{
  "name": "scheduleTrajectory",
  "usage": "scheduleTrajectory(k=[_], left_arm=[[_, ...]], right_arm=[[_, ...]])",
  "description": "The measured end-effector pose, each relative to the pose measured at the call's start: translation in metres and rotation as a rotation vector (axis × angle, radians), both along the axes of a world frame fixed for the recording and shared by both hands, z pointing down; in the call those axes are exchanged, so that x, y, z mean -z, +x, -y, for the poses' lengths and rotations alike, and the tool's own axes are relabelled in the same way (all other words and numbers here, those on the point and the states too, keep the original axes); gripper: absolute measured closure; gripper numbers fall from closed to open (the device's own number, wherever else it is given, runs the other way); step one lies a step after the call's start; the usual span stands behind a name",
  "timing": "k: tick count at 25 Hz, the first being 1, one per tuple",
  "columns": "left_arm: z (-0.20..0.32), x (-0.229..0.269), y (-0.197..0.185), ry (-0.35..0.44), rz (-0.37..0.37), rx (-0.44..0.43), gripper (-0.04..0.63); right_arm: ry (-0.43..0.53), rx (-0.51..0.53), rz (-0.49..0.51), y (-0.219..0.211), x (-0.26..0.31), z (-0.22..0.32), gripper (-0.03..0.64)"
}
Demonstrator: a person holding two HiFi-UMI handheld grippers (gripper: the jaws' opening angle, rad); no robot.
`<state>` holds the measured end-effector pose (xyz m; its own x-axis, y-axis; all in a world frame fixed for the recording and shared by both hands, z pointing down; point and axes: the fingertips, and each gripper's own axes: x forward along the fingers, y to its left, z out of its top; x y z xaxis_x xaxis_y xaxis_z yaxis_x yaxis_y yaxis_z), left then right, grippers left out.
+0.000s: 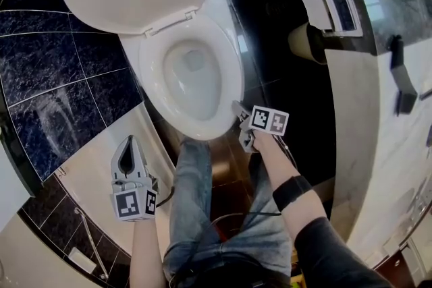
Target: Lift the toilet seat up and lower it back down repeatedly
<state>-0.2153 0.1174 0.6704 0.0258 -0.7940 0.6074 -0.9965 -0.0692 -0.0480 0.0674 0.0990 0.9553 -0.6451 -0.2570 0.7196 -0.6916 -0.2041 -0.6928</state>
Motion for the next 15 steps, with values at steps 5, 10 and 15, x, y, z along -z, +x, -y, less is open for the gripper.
scheduleTrajectory(k=[5, 10, 15], left_arm=[[-0.001, -0.003, 0.001, -0.003, -0.009, 0.005, 0.595], [-0.002, -0.003, 0.006, -0.014, -0.022, 0.006, 0.595], [-0.002, 0.003, 0.012, -0.017, -0.024, -0.009, 0.595]], right_arm=[[-0.027, -0.012, 0.020, 0.001, 0.001, 0.001, 0.483], [-0.024, 0.014, 0.029, 0.002, 0.014, 0.001, 0.491], [-0.031, 0.001, 0.058, 0.001, 0.040, 0.005, 0.497]])
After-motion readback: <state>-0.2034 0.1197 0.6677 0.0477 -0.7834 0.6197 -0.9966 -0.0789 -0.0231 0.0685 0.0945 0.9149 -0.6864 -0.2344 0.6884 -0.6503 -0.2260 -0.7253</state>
